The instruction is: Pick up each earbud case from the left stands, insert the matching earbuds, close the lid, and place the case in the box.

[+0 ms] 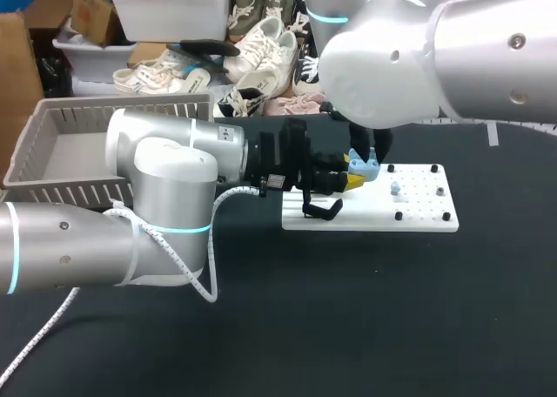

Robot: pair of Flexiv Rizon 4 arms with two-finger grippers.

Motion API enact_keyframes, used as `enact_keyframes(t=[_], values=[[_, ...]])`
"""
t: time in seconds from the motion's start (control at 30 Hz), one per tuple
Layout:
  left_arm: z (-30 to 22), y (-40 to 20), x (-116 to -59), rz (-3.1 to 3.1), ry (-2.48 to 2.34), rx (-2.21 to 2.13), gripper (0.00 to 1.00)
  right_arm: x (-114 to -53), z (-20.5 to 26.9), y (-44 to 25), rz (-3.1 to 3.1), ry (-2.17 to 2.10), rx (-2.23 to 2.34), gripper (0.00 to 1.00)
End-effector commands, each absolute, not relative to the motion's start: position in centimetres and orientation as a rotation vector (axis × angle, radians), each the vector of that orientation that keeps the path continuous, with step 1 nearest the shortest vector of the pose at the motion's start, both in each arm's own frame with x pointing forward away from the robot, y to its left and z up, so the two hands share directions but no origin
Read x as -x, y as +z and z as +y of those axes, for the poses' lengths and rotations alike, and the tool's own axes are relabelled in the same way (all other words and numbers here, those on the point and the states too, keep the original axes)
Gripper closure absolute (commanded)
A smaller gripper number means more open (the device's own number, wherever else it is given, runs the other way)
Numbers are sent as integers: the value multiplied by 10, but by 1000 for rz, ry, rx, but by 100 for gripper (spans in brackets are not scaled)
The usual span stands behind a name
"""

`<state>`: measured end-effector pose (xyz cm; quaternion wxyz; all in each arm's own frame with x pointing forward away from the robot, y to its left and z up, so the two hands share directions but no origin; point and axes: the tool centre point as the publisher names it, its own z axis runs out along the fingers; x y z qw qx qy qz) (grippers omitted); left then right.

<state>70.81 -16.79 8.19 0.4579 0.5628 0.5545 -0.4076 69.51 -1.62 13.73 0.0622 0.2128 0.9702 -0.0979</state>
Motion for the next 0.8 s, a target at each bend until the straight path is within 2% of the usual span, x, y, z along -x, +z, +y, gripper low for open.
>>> enact_keyframes(t=[0.03, 0.8], values=[[-168, 82, -708, 1366, -1003, -1385, 100, -694, -17, 137, 2929, -293, -645, 100], [-168, 82, -708, 1366, -1003, -1385, 100, -696, -16, 136, 2936, -281, -643, 100]])
